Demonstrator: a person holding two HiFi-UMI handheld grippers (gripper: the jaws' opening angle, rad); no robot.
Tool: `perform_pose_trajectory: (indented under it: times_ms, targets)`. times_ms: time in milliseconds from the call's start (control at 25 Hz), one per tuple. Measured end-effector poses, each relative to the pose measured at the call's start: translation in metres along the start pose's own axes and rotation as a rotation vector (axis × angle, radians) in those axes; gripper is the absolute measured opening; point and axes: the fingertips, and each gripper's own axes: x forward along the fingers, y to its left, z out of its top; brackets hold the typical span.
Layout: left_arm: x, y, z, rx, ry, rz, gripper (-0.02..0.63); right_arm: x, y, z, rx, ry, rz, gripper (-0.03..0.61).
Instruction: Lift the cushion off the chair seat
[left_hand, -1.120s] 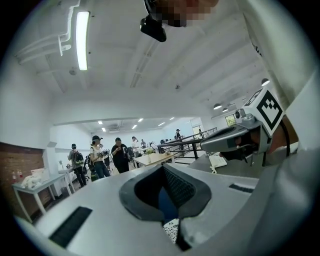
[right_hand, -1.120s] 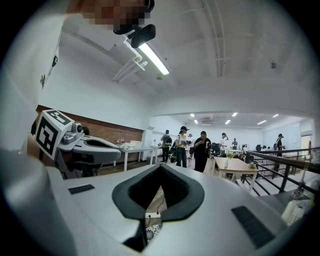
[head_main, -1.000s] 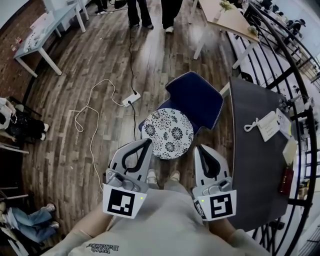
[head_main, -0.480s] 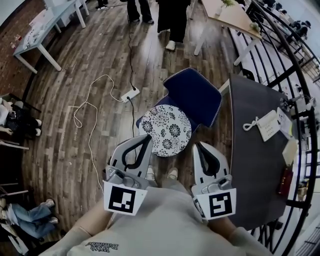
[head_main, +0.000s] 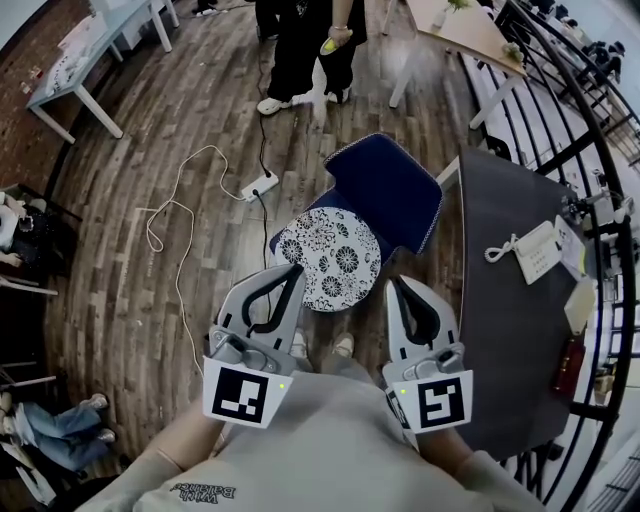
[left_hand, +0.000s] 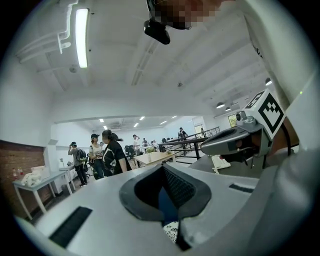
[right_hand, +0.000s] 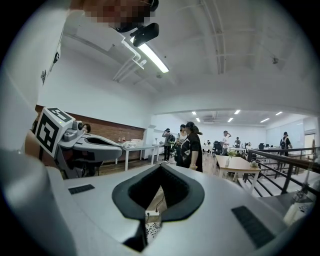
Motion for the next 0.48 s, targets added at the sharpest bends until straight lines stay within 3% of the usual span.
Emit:
perform_pose_trajectory:
  times_ms: [200,480]
  targets:
    - [0.011,0.008,-0.016,-0.073,0.003,0.012,0.005,0.015,-0.008,-0.030,-0.008,0.041,-0.012,0.002]
    - [0.038,0.005,-0.049,-0.039,0.029,0.016,0.005,0.036,-0.027,-0.072,0.015,0.084,-0.038,0.002]
